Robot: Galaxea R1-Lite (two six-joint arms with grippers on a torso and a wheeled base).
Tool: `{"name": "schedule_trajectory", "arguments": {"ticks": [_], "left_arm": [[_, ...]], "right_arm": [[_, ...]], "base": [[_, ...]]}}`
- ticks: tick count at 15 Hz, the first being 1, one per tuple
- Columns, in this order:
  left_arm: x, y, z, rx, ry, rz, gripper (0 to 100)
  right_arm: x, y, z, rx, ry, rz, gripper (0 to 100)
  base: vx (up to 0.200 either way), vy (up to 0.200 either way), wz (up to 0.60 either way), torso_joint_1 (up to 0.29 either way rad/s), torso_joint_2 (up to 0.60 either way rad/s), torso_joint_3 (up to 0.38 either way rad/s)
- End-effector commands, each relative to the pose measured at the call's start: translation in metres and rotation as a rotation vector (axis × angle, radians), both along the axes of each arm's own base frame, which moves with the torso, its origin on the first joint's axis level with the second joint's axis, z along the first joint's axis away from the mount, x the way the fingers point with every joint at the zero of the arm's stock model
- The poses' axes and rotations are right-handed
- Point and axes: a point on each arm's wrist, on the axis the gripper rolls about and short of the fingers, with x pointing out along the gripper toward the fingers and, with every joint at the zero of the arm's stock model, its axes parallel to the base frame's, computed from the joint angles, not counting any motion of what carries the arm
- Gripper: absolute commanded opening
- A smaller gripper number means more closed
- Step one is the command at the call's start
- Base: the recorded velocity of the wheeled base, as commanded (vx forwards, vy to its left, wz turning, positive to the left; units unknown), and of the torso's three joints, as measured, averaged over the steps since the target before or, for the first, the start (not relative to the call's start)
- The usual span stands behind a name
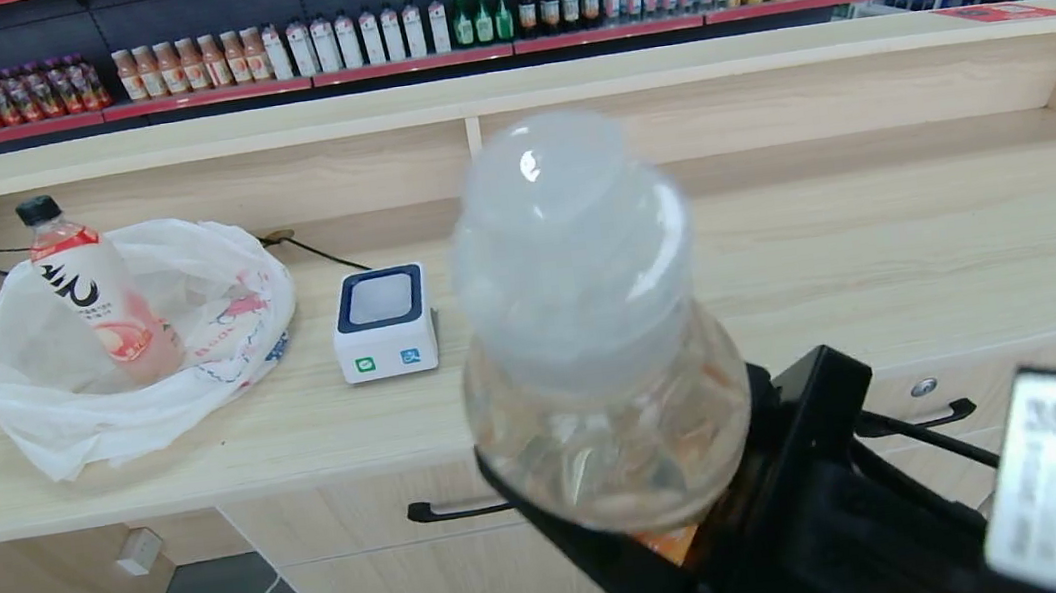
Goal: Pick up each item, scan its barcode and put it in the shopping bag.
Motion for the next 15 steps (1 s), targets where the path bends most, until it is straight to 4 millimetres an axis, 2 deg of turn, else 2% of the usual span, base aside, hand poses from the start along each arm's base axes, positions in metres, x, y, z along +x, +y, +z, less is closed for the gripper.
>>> {"name": "schedule_trajectory", "arguments": {"ticks": [1,2,3,6,9,12,14,15], "left_arm": [[0.0,0.0,0.0,0.003,0.001,-0.001,100],[0.0,0.0,0.0,0.003,0.001,-0.001,100],[0.0,0.0,0.0,0.003,0.001,-0.001,100],[0.0,0.0,0.0,-0.001,0.001,-0.001,100],[0.0,0.0,0.0,-0.012,0.001,0.001,100],[0.0,0.0,0.0,-0.014,0.002,0.001,100],[0.0,0.0,0.0,-0.014,0.001,0.001,100],[0.0,0.0,0.0,-0.015,0.001,0.001,100]], "right_arm": [[0.029,-0.016,0.002,0.099,0.109,-0.077,0],[0.05,-0.022,0.002,0.155,0.162,-0.119,0],[0.063,-0.026,0.005,0.227,0.208,-0.126,0],[0.073,-0.024,0.014,0.355,0.292,-0.075,0],[0.09,-0.039,0.01,0.361,0.296,-0.175,0],[0.113,-0.067,0.006,0.416,0.302,-0.399,0],[0.12,-0.08,0.001,0.414,0.305,-0.467,0],[0.127,-0.096,-0.005,0.402,0.306,-0.532,0]], "base": [[0.0,0.0,0.0,0.0,0.0,0.0],[0.0,0.0,0.0,0.0,0.0,0.0],[0.0,0.0,0.0,0.0,0.0,0.0],[0.0,0.0,0.0,0.0,0.0,0.0],[0.0,0.0,0.0,0.0,0.0,0.0],[0.0,0.0,0.0,0.0,0.0,0.0],[0.0,0.0,0.0,0.0,0.0,0.0],[0.0,0.0,0.0,0.0,0.0,0.0]]}}
